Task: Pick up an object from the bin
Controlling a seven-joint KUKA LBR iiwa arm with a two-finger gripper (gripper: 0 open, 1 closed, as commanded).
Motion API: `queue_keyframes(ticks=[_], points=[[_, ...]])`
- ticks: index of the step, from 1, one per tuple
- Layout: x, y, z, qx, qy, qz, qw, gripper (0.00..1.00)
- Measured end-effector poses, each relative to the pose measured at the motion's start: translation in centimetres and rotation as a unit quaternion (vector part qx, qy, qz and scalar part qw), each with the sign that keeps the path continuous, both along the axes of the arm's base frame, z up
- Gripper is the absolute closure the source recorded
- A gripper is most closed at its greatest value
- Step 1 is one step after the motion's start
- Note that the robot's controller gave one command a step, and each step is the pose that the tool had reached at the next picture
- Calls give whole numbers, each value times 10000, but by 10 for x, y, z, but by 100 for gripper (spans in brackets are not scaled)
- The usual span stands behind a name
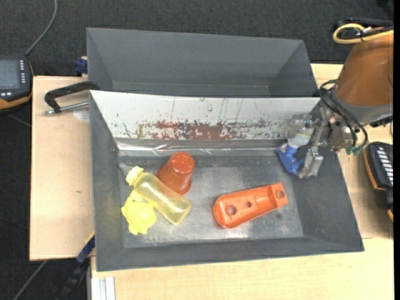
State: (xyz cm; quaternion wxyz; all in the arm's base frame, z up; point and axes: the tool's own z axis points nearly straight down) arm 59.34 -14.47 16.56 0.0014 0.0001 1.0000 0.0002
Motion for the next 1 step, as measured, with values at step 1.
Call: queue_keyframes(ticks=[1], points=[[-30, 22, -54, 4, 4, 507, 9987, 0]])
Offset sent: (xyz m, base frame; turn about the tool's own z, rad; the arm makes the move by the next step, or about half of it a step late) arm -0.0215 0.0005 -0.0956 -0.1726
